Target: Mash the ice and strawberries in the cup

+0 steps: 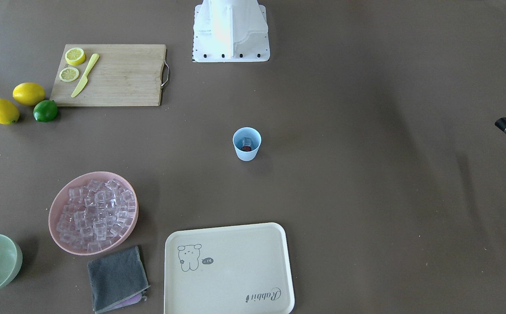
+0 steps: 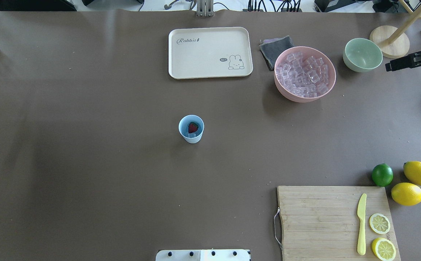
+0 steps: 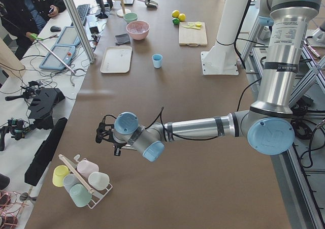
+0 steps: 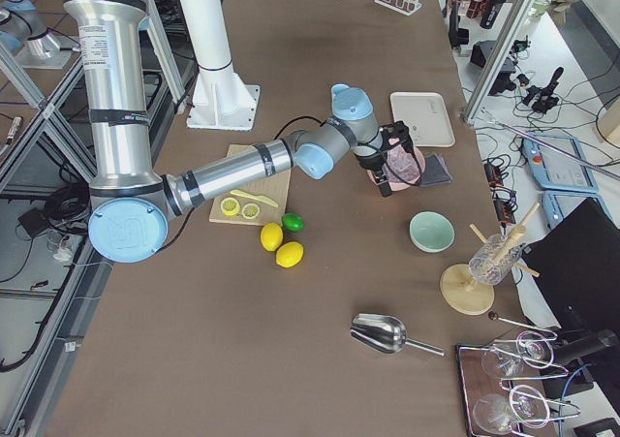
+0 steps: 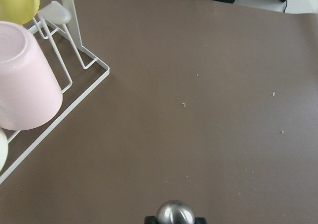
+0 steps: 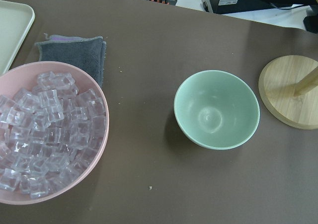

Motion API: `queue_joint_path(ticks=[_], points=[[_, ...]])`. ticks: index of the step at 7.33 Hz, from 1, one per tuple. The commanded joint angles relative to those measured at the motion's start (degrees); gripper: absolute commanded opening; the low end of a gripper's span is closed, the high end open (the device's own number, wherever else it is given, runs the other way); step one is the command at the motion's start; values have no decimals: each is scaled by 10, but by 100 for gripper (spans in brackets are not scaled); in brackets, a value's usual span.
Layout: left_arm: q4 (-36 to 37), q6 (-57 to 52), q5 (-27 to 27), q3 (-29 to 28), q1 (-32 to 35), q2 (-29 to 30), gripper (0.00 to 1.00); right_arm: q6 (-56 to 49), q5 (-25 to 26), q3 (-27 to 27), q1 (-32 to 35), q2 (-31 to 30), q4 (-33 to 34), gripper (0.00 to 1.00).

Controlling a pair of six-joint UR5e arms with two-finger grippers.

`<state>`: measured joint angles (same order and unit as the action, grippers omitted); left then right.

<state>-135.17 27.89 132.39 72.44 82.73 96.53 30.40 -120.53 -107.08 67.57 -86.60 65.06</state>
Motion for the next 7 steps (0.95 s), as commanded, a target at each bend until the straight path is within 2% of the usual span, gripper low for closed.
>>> queue_joint_path(ticks=[1, 4, 7], points=[[74, -43, -42, -2, -13, -1, 0, -1, 4, 3, -19, 5, 0, 100], [94, -43, -42, -26, -62, 5, 0, -2, 20, -2, -20, 0, -1, 100], [132, -42, -54, -31, -100, 23, 0, -1, 6, -4, -26, 7, -1, 100]])
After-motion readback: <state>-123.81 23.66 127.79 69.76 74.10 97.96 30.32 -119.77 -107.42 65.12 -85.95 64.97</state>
